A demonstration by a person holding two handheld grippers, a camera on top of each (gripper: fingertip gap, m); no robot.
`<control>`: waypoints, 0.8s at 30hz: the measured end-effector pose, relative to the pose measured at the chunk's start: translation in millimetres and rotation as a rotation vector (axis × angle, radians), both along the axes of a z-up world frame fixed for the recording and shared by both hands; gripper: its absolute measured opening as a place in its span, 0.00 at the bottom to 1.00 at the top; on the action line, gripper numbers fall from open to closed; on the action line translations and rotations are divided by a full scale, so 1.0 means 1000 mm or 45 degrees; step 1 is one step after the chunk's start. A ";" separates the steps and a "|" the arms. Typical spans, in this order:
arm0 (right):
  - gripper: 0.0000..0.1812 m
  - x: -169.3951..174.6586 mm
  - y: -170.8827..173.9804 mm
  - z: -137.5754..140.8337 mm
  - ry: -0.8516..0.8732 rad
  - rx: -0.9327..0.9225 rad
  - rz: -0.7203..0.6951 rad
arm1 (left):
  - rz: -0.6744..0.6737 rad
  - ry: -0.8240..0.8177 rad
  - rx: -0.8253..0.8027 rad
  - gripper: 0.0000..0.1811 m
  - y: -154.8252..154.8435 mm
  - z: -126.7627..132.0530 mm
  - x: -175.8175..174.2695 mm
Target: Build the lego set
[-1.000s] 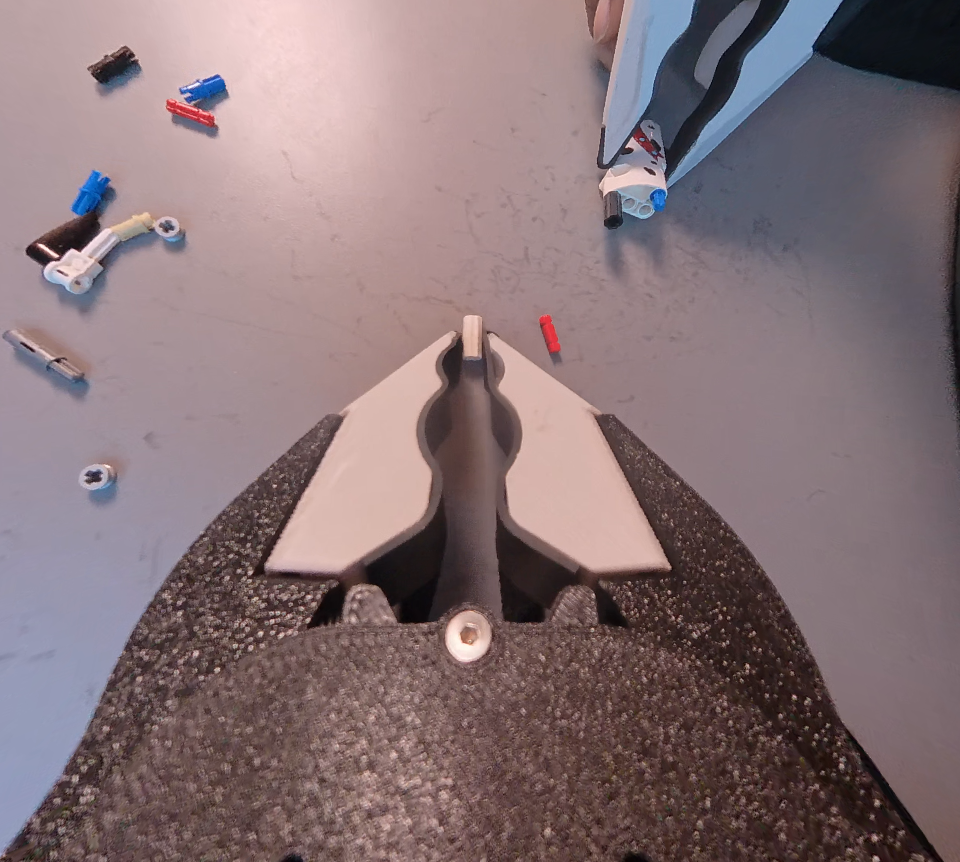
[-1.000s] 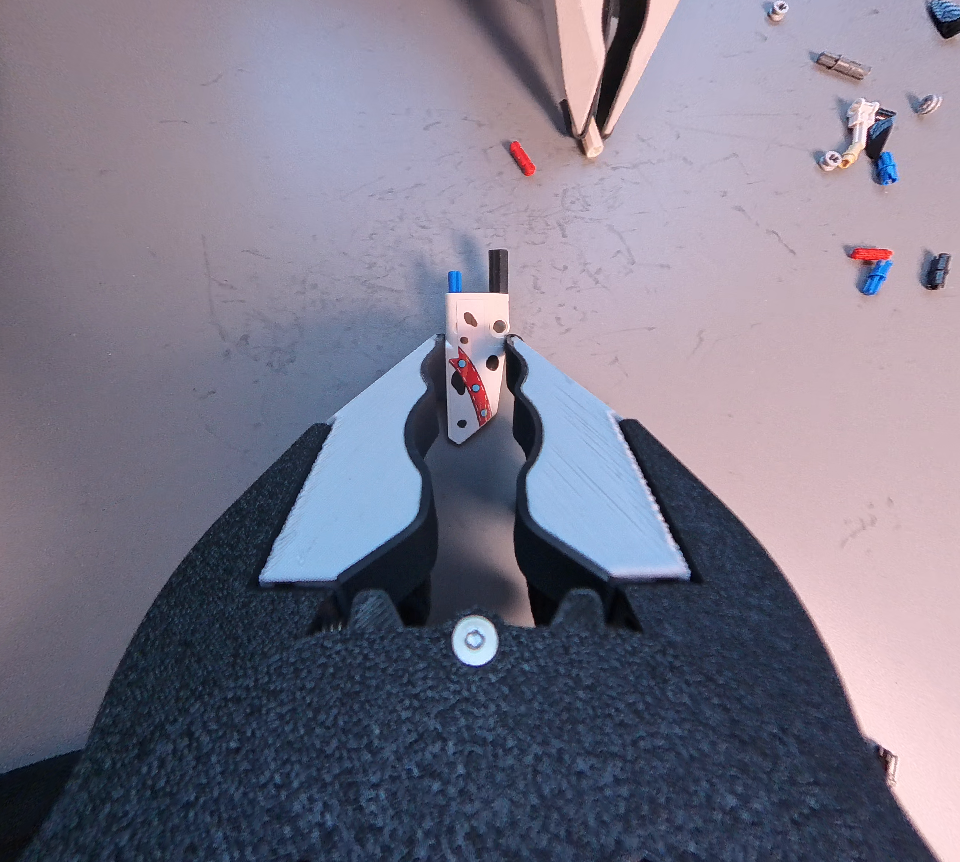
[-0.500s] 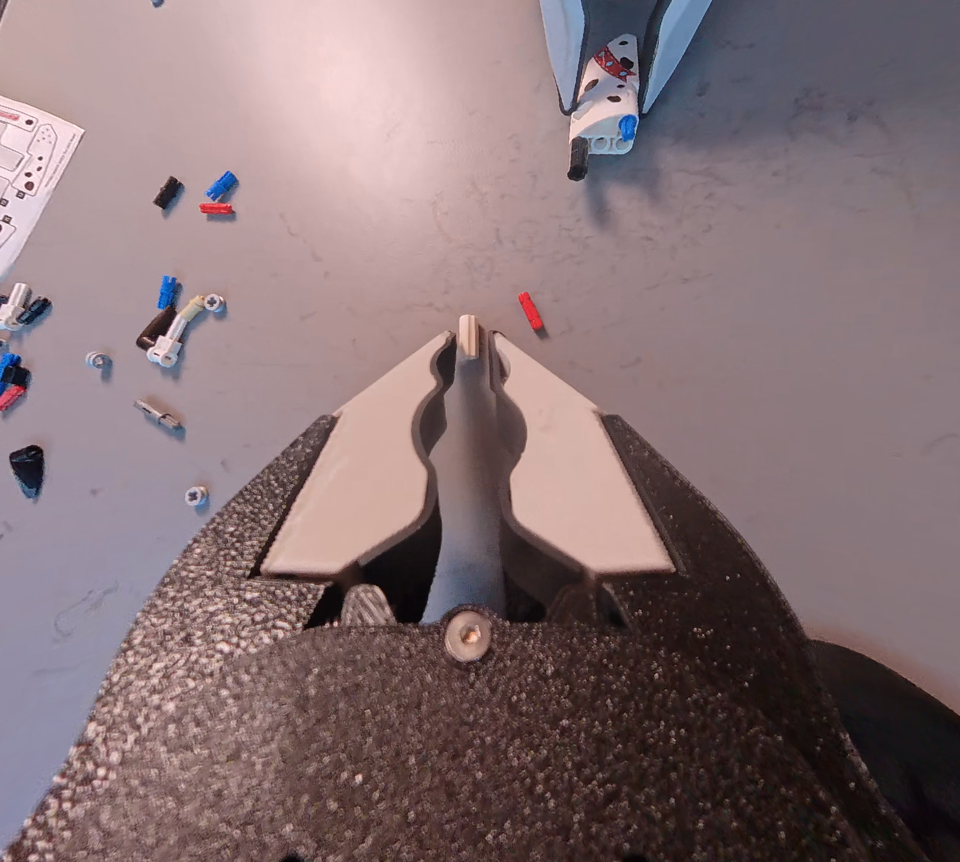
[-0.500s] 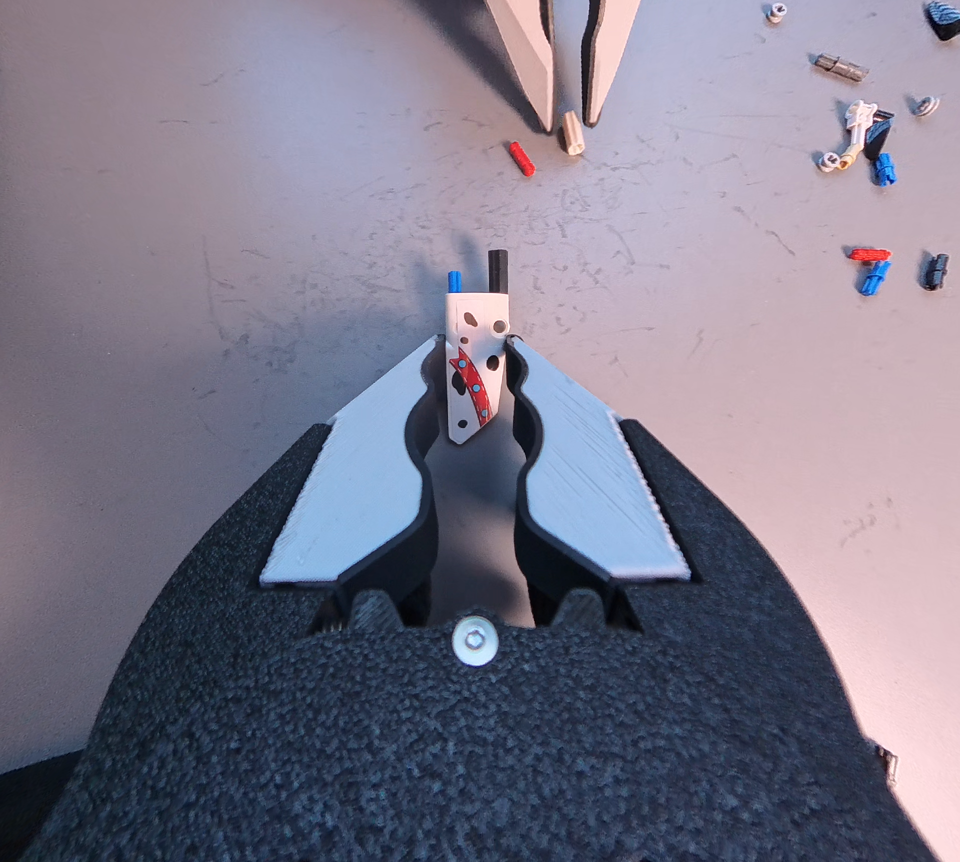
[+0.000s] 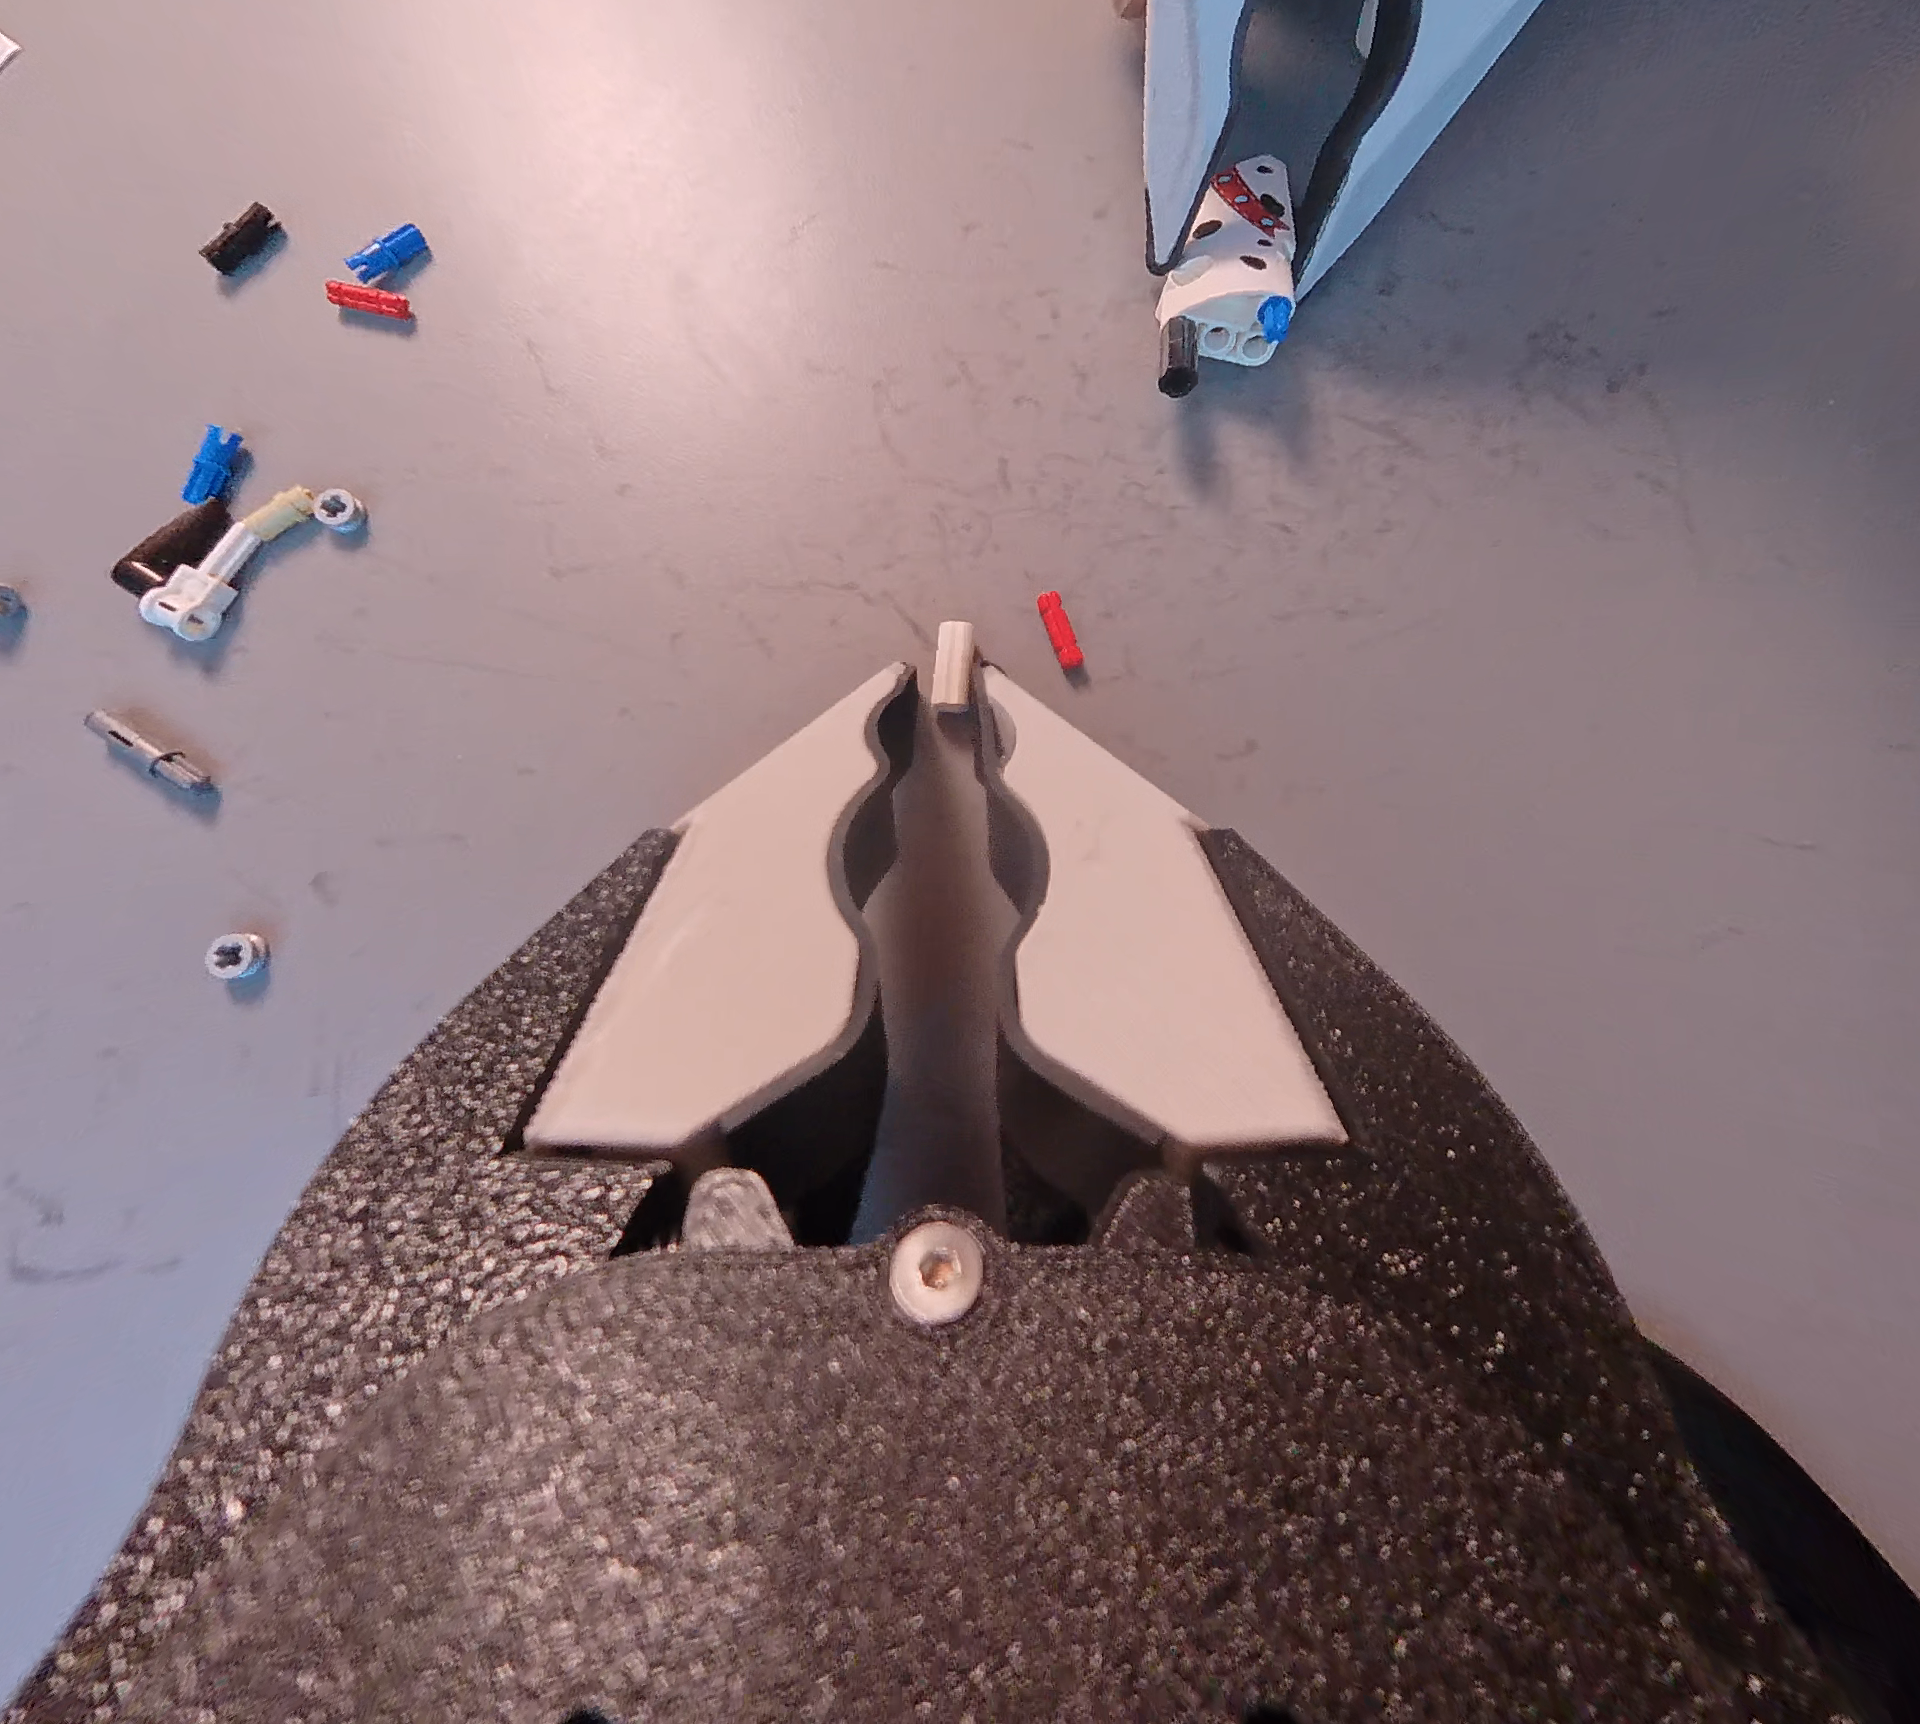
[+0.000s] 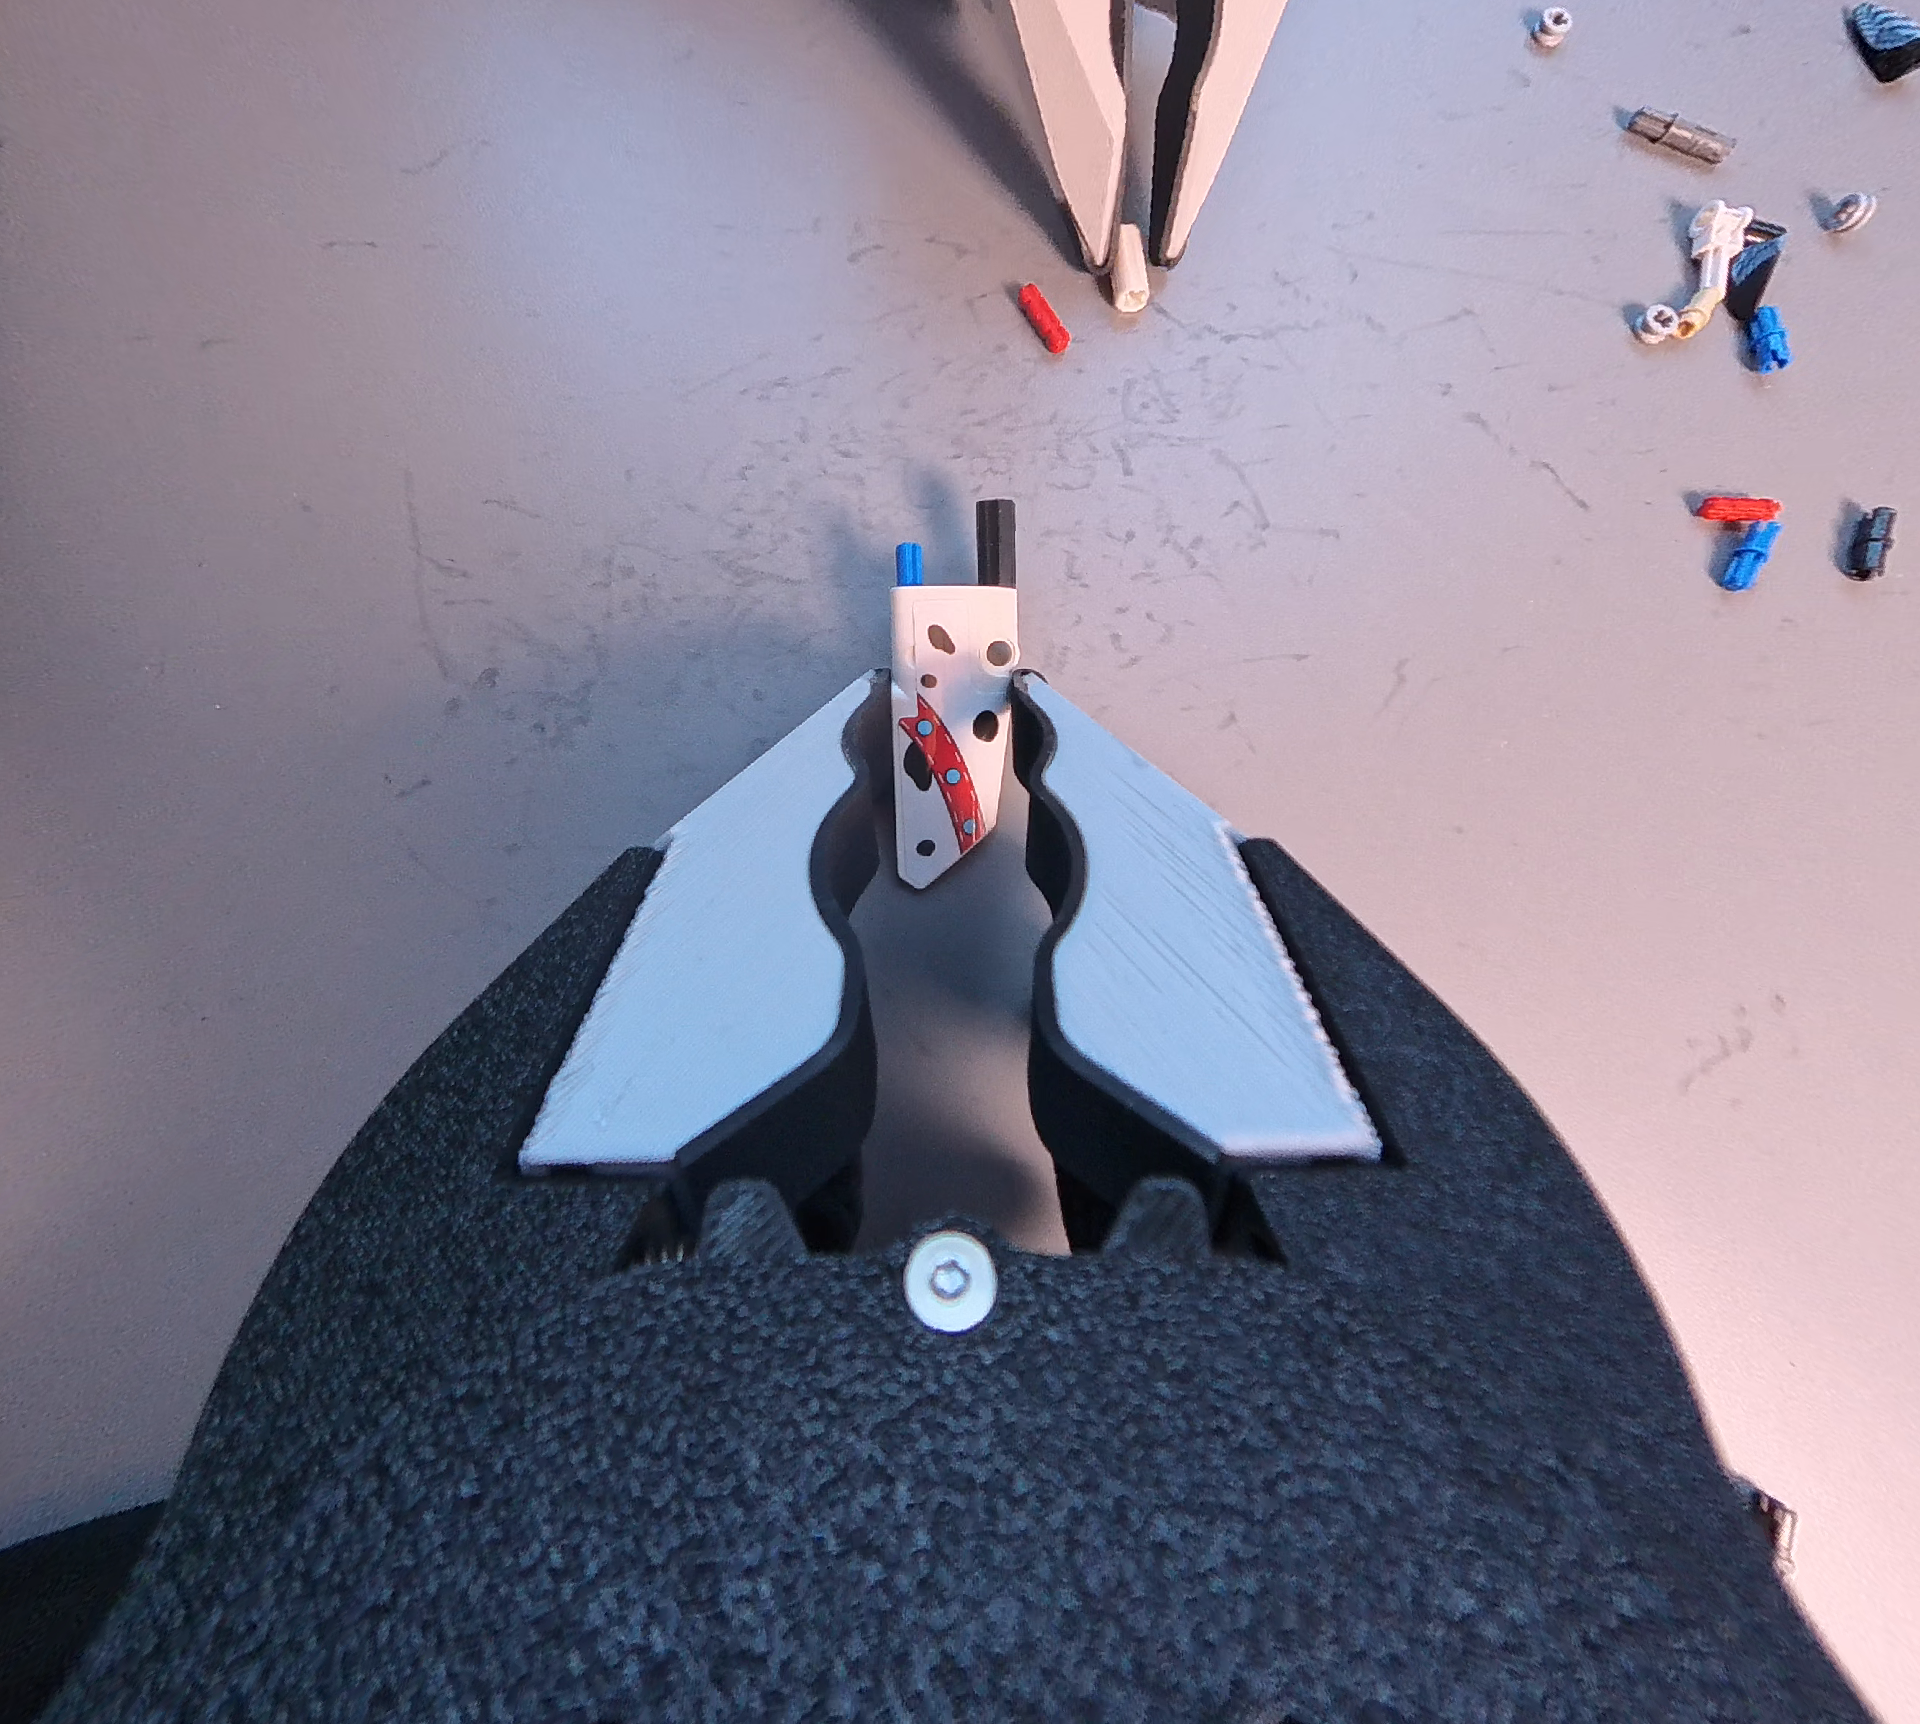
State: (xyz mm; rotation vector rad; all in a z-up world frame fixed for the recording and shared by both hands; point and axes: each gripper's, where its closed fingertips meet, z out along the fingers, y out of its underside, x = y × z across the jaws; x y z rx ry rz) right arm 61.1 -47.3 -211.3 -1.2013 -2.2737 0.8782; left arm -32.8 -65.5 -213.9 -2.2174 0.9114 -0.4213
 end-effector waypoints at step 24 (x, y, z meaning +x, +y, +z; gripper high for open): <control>0.12 -0.003 0.001 0.001 0.031 0.021 0.001 | -0.113 -0.350 -0.005 0.03 -0.011 0.038 0.037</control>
